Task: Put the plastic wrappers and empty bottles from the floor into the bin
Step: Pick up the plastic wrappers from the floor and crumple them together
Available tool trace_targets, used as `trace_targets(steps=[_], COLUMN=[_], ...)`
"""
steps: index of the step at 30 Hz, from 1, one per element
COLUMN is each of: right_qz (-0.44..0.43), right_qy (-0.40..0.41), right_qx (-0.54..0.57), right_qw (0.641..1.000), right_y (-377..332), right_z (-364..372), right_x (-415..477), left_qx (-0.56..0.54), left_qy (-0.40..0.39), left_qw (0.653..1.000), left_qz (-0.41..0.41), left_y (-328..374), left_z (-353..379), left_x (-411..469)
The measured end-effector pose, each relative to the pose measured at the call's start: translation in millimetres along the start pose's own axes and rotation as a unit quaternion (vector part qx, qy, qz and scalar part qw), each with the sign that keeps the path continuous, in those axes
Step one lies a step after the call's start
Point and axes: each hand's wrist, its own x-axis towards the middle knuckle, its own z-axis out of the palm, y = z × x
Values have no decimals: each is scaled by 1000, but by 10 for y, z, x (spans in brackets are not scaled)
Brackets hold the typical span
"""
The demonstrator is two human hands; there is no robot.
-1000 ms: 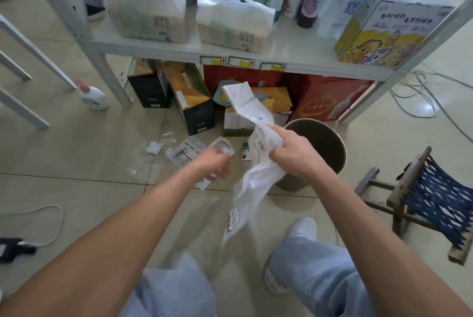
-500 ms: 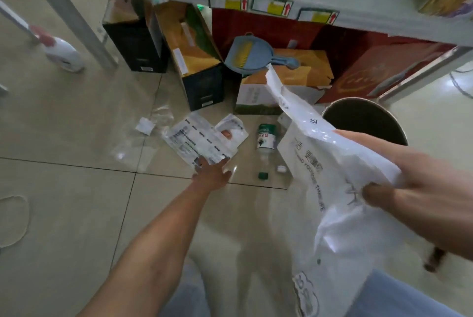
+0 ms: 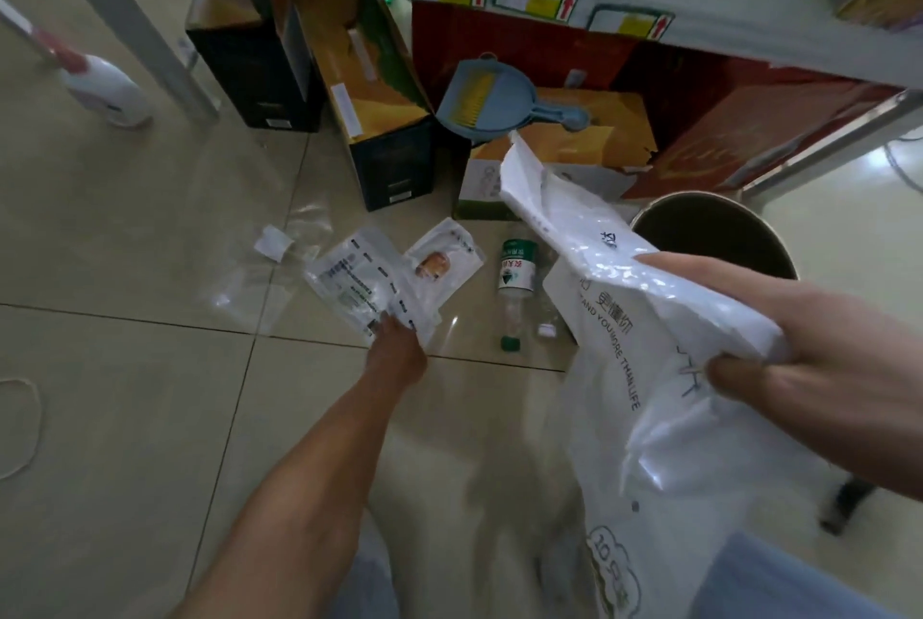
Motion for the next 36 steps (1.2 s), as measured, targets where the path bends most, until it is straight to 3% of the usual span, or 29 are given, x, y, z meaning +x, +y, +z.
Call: trace_targets(steps=[4, 10, 15, 19, 24, 27, 30, 36], right_qz=[26, 61, 42, 14, 24, 29, 27, 59], right_qy=[-12, 21, 56, 60, 30, 69, 122, 142], right_qx=[25, 56, 75, 87, 162, 173, 149, 105], right_qw=[999, 996, 995, 994, 986, 982, 981, 983], right_y=[-59, -293, -549, -685, -699, -634, -534, -401], right_z=[-64, -41, 32, 130, 192, 214, 198, 162], right_x=[20, 56, 10, -42, -109, -138, -104, 47], left_qx=[-5, -84, -262, -375, -383, -396, -441, -478], left_qy=[42, 68, 38, 13, 17, 15, -30, -146], left_qw=[999, 994, 963, 921, 913, 907, 881, 850], left_qz=[29, 21, 44, 107, 136, 143, 166, 168], left_y=[111, 673, 1099, 1318, 1458, 1483, 1491, 1408], left_z=[-311, -1549, -2152, -2126, -1933, -1895, -1941, -2015], left_x=[-277, -966, -1907, -2612, -3008, -3066, -3013, -2604])
